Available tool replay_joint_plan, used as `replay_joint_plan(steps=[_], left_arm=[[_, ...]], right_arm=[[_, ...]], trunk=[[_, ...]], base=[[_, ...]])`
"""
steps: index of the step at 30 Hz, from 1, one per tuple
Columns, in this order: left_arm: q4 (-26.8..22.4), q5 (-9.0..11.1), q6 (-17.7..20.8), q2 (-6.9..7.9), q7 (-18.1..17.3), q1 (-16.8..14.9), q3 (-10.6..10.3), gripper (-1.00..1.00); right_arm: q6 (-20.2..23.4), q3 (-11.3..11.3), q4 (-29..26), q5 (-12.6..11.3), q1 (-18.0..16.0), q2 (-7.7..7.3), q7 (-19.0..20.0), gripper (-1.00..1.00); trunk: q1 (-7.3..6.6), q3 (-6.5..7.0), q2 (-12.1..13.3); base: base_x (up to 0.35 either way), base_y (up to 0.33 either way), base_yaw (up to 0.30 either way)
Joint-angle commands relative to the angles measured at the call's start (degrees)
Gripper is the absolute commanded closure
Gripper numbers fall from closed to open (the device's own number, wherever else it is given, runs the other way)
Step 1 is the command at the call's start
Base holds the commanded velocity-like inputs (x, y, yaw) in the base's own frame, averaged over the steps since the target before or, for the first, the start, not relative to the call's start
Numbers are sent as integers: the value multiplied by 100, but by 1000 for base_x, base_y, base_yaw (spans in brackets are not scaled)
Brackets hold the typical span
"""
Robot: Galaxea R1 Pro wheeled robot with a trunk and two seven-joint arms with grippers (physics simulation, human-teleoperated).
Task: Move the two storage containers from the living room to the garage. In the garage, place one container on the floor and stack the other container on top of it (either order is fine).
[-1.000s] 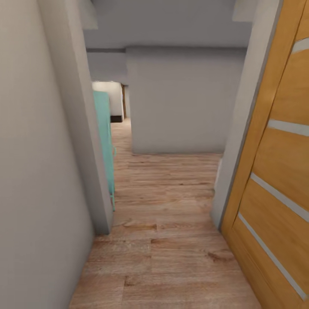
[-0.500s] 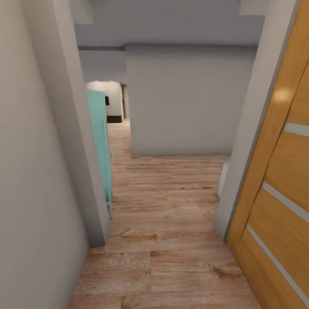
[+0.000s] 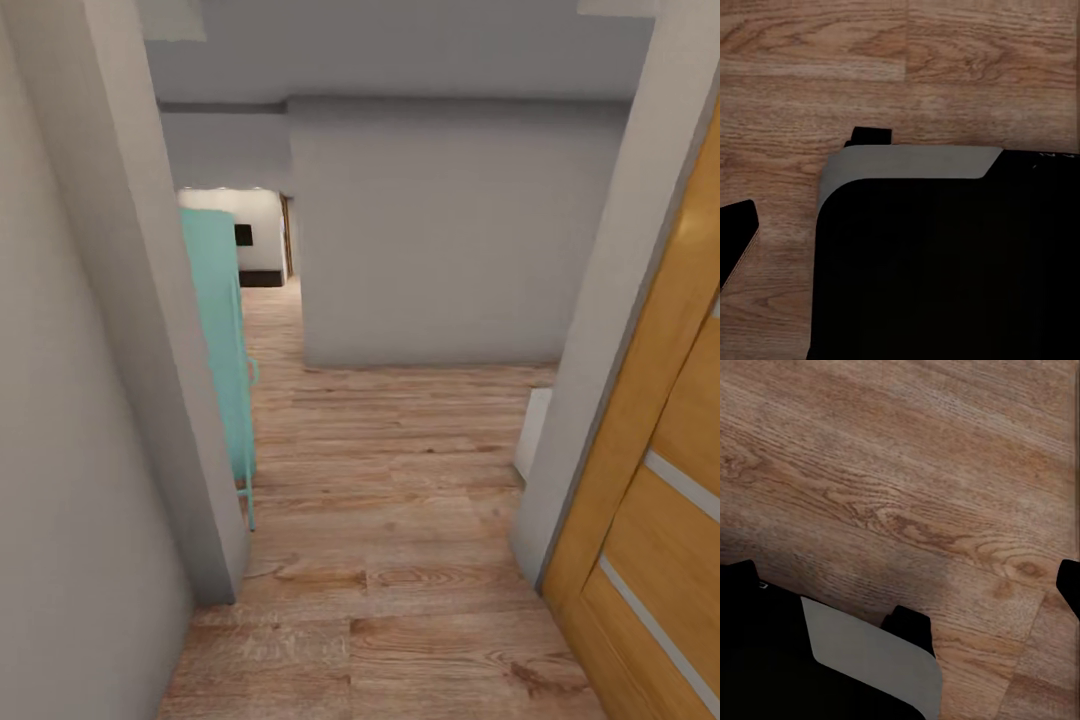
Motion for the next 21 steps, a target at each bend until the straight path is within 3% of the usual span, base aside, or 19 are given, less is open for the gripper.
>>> replay_joint_plan(steps=[1, 21], left_arm=[[-13, 41, 7, -1, 2, 4, 6, -100], [-4, 41, 7, -1, 2, 4, 6, -100]], right_arm=[[-27, -50, 16, 34, -8, -3, 7, -100], [-27, -56, 16, 32, -8, -5, 1, -100]], trunk=[[4, -5, -2], [4, -5, -2]], base=[[337, 0, 0], [337, 0, 0]])
